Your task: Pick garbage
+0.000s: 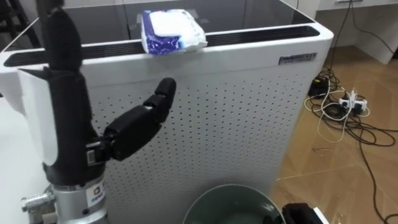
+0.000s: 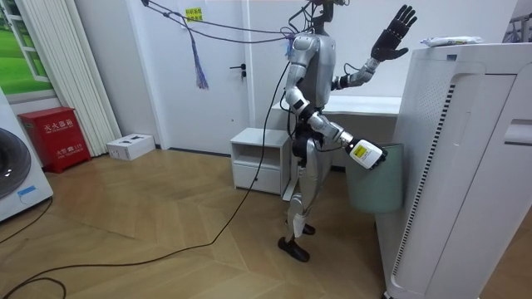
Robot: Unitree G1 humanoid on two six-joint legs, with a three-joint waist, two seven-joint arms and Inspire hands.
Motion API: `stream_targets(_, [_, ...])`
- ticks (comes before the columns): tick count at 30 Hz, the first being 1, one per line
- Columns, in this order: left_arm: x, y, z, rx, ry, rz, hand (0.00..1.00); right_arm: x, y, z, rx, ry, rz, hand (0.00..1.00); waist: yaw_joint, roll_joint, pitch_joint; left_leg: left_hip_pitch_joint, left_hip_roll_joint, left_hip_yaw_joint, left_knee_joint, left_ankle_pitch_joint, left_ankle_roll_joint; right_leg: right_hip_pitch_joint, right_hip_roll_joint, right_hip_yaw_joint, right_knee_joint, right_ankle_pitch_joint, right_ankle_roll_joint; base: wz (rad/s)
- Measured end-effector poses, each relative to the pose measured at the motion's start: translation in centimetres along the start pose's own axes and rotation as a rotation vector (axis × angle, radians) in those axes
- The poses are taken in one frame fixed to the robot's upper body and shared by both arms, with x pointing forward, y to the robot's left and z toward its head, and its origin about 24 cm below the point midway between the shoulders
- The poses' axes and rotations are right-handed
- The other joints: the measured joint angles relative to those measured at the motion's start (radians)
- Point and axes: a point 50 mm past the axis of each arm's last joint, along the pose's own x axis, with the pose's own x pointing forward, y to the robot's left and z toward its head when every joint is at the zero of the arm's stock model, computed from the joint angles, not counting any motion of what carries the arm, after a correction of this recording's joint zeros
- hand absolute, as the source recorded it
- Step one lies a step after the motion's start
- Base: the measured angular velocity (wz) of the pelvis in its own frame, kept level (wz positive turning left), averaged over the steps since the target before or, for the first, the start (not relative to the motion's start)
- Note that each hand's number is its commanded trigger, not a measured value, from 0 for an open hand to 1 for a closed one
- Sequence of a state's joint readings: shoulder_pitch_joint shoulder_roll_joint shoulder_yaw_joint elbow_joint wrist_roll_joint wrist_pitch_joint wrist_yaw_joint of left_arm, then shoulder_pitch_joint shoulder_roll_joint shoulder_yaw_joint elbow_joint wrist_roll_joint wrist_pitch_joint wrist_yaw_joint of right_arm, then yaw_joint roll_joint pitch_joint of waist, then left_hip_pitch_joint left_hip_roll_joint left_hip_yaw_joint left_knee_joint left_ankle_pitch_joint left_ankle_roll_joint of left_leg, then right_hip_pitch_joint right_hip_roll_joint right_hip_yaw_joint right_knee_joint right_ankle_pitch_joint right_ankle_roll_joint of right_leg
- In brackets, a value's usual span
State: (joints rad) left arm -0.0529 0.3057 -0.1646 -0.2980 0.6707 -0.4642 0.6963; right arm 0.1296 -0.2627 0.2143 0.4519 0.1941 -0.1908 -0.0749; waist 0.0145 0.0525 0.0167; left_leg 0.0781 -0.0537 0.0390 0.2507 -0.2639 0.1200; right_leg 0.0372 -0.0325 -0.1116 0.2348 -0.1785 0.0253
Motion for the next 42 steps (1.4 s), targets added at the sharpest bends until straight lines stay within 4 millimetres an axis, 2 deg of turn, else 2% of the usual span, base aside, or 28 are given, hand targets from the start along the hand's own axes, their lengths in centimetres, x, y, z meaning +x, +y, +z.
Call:
stream_targets(3, [0.0,0.1,-0.2,0.017,-0.008,-0.036,0.0,0.0,0.1,0.0,-0.002,0.0,0.014,1.0,-0.01,0.007,0.0012,0.004,0.001,0.003,-0.002,0.0,0.0,0.006,0.001,0.003,0.0,0.0,0.0,-0.05])
stream_targets(11, [0.5,-0.3,-0.3,0.091,-0.037,-0.118,0.0,0.0,0.3,0.0,-0.03,-0.001,0.051,1.0,-0.01,0.016,0.0005,0.005,0.003,0.009,-0.006,0.0,-0.001,0.004,0.006,0.006,0.0,0.002,-0.002,-0.01])
stream_targets(17, [1.0,-0.5,-0.3,0.114,-0.057,-0.184,0.0,0.0,0.6,0.0,-0.081,-0.003,0.113,1.0,-0.011,0.033,-0.0084,0.01,0.004,0.017,-0.012,0.0,-0.001,-0.002,0.006,0.012,-0.001,0.002,-0.002,-0.04])
stream_targets(23, [1.7,-0.5,-0.4,0.162,-0.096,-0.26,0.0,-0.1,0.6,0.1,-0.092,-0.005,0.138,1.0,-0.01,0.042,-0.0072,0.015,0.007,0.035,-0.017,0.002,-0.004,0.001,0.006,0.026,-0.012,0.004,-0.002,-0.07])
stream_targets(25, [2.2,-0.4,-0.7,0.196,-0.113,-0.297,0.0,0.0,0.3,0.5,-0.107,-0.02,0.143,1.0,-0.01,0.058,-0.0054,0.018,0.007,0.039,-0.02,0.002,-0.004,0.001,0.006,0.029,-0.013,0.005,-0.002,-0.09])
stream_targets(28, [2.8,-0.3,-0.9,0.23,-0.121,-0.326,0.0,0.0,0.0,0.7,-0.121,-0.028,0.155,1.0,-0.013,0.068,-0.0026,0.021,0.007,0.04,-0.03,0.004,-0.005,0.0,0.006,0.028,-0.015,0.005,-0.002,0.0])
stream_targets(42, [2.9,-0.2,-1.8,0.289,-0.075,-0.409,0.0,-0.1,-0.2,0.8,-0.135,-0.022,0.185,1.0,-0.004,0.069,-0.0033,0.012,0.008,0.04,-0.045,0.007,-0.011,-0.009,0.008,0.027,-0.032,0.006,-0.004,0.0])
